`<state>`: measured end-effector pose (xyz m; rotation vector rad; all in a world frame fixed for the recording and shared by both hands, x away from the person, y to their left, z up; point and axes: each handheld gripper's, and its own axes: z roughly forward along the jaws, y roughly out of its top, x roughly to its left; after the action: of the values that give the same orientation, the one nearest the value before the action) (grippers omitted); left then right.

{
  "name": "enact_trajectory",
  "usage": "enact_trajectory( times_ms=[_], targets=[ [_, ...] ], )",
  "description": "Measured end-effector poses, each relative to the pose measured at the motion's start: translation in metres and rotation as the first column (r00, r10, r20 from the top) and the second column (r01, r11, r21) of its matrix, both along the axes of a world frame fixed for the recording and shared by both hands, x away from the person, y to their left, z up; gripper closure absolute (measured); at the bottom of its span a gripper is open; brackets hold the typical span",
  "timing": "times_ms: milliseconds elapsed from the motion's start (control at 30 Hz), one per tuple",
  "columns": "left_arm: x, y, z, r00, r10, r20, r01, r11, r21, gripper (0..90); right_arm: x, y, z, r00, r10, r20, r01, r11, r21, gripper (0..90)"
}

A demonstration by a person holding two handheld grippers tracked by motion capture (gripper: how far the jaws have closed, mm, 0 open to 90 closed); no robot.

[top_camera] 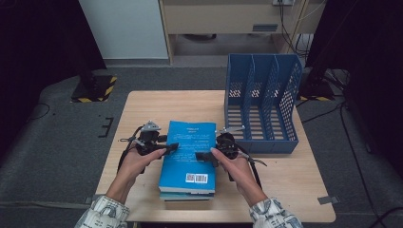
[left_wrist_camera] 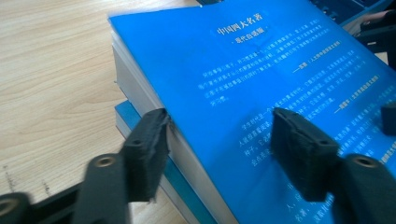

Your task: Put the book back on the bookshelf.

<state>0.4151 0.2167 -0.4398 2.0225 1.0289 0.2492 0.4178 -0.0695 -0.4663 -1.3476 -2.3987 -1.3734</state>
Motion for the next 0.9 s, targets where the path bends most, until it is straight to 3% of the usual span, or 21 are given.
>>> enact_trajectory(
  times_ms=[167, 333, 533, 700, 767, 900],
  targets=[
    [0.001, 0.007, 0.000, 0.9996, -0.005, -0.028, 0.004, 0.9997, -0.024, 39.3, -0.004, 0.002, 0.013, 0.9982, -0.019, 0.057, 0.020, 1.000, -0.017, 12.9],
    [-0.001, 0.009, 0.002, 0.9998, -0.010, -0.017, 0.010, 0.9999, -0.007, 40.0, -0.002, 0.010, 0.021, 0.9975, -0.002, 0.071, 0.004, 0.999, -0.035, 16.2],
    [-0.003, 0.014, 0.003, 0.9998, -0.009, -0.019, 0.009, 0.9999, -0.007, 40.8, 0.001, 0.020, 0.033, 0.9962, 0.011, 0.087, -0.010, 1.000, -0.009, 23.6],
    [-0.004, 0.015, 0.003, 0.9997, -0.013, -0.021, 0.012, 0.9996, -0.026, 43.9, 0.003, 0.031, 0.039, 0.9949, 0.048, 0.089, -0.044, 0.998, -0.049, 28.0],
    [-0.004, 0.015, 0.003, 0.9997, -0.010, -0.022, 0.009, 0.9998, -0.019, 44.3, 0.002, 0.035, 0.039, 0.9942, 0.040, 0.100, -0.033, 0.997, -0.076, 28.6],
    [-0.004, 0.015, 0.003, 0.9997, 0.000, -0.024, 0.000, 0.9997, -0.023, 46.6, 0.003, 0.033, 0.039, 0.9953, 0.029, 0.092, -0.021, 0.997, -0.080, 32.4]
  ],
)
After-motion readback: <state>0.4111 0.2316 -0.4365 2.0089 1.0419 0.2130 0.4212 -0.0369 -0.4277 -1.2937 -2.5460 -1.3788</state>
